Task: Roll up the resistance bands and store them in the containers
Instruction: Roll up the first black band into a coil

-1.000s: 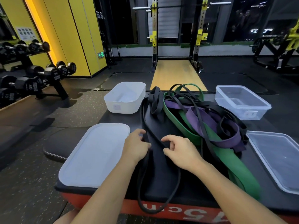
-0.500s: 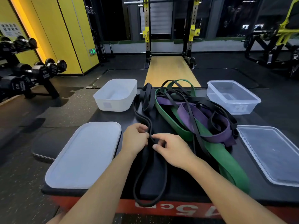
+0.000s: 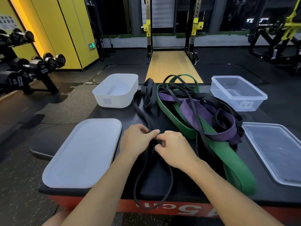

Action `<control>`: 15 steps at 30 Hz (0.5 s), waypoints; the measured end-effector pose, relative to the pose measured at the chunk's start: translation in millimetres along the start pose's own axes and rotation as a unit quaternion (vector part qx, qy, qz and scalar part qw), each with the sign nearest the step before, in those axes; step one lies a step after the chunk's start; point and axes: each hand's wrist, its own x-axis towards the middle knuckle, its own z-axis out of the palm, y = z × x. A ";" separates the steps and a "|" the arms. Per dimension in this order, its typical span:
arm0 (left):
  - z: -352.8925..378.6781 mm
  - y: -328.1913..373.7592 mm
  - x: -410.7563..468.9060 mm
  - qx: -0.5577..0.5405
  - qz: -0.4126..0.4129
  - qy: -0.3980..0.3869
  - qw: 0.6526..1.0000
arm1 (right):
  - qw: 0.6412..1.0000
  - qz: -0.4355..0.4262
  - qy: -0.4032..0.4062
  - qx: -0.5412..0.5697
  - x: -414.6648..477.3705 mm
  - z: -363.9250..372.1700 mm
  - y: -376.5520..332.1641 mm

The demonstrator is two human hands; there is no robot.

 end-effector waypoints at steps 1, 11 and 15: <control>0.8 0.4 1.9 -0.006 -0.006 0.000 1.000 | 1.000 -0.005 -0.008 0.009 0.4 0.7 -0.3; -9.3 13.0 35.2 -0.038 0.002 0.091 0.995 | 0.996 -0.040 -0.016 0.082 -11.7 -6.6 -5.6; -7.2 14.6 46.0 -0.016 0.017 0.108 0.994 | 0.995 -0.083 -0.010 0.058 -21.2 -9.1 -8.1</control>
